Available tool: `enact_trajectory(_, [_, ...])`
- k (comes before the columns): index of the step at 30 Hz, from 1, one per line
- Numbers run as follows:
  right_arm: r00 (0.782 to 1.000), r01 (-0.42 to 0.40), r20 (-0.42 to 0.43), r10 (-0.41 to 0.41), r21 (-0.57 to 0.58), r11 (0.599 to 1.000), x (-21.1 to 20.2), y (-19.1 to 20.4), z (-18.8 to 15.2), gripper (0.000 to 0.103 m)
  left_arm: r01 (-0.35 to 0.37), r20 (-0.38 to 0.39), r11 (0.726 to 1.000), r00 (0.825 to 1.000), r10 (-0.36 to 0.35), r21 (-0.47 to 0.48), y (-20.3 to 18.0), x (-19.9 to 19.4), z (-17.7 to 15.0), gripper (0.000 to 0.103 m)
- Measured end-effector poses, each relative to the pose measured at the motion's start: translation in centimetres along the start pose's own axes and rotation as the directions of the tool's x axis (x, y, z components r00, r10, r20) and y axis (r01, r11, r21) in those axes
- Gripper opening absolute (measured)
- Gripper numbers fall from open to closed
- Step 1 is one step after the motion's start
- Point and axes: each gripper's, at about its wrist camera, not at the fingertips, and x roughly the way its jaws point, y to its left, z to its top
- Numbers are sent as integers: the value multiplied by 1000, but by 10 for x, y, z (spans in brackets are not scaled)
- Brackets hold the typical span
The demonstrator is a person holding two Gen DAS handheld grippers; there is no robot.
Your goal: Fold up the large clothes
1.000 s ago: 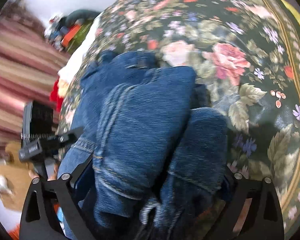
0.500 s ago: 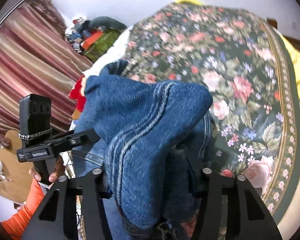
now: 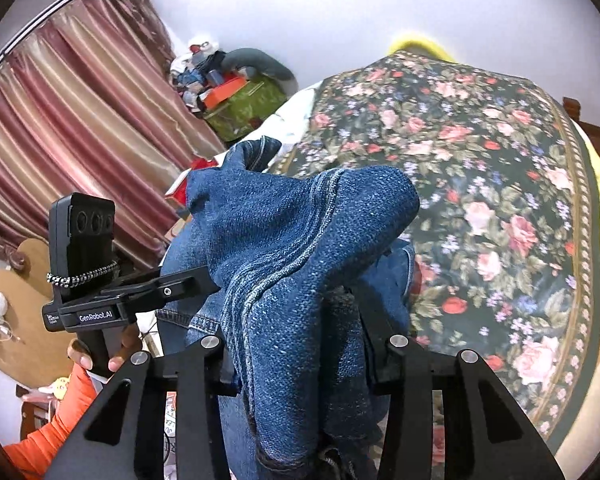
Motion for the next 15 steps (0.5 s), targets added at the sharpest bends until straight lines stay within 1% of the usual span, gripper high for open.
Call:
enact_trajectory(2, [1000, 0, -27, 0, 2, 1000, 15, 0, -2, 40, -19, -23, 999, 1000, 19, -28, 15, 3, -5, 61])
enact_trajectory(5, [995, 12, -98, -7, 44, 999, 52, -10, -8, 40, -55, -75, 992, 996, 46, -116, 51, 20, -20, 61])
enact_trajectory(7, [988, 16, -152, -4, 72, 997, 79, -17, -15, 40, -71, -95, 986, 994, 57, -153, 69, 28, -31, 60])
enact_trajectory(8, [984, 29, -180, -17, 62, 998, 94, -17, -19, 40, -80, -103, 983, 993, 63, -163, 76, 32, -37, 60])
enact_trajectory(12, [971, 65, -230, -65, -9, 998, 124, -17, -19, 42, -89, -117, 977, 991, 67, -191, 101, 43, -50, 61])
enact_trajectory(13, [969, 66, -239, -67, -15, 998, 128, -19, -17, 49, -88, -119, 976, 991, 65, -199, 104, 44, -51, 61])
enact_trajectory(14, [966, 69, -249, -71, -16, 997, 129, -21, -15, 59, -86, -122, 975, 991, 61, -206, 108, 45, -52, 61])
enact_trajectory(15, [961, 82, -265, -82, -10, 997, 132, -26, -13, 64, -83, -124, 973, 991, 57, -214, 111, 45, -54, 61])
